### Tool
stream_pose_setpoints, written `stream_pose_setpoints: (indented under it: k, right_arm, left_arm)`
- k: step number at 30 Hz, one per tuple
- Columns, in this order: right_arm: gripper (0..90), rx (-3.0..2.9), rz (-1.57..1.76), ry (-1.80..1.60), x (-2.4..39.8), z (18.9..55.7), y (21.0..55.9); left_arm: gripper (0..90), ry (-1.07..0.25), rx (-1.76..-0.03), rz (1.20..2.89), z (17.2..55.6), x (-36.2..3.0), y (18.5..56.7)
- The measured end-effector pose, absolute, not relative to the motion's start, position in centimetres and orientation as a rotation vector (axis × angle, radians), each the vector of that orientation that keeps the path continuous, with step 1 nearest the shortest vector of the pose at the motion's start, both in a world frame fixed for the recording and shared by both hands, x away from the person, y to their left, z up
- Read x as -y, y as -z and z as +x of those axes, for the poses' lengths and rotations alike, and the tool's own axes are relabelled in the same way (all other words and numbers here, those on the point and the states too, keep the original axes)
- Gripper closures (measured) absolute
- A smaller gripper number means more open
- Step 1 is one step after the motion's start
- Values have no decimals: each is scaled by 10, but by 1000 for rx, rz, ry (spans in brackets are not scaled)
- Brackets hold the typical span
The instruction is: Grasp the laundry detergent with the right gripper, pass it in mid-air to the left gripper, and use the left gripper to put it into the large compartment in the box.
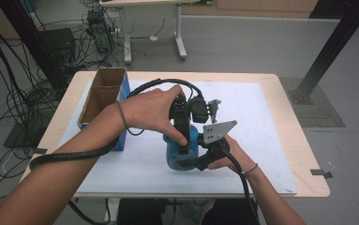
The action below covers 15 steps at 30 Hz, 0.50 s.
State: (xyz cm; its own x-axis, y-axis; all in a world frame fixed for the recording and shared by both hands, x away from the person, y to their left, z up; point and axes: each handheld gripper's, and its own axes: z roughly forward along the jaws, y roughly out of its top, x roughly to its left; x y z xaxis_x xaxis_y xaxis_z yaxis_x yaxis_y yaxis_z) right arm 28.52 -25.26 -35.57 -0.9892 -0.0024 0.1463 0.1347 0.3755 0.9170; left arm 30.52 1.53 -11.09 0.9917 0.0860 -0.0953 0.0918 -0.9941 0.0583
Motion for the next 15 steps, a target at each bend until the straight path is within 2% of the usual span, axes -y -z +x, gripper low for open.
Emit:
stream_pose_setpoints:
  k: [15]
  right_arm:
    - [409, 2503, -123, 1694, 255, 285, 355]
  left_arm:
    - [81, 135, -129, 3070, 305, -14, 111]
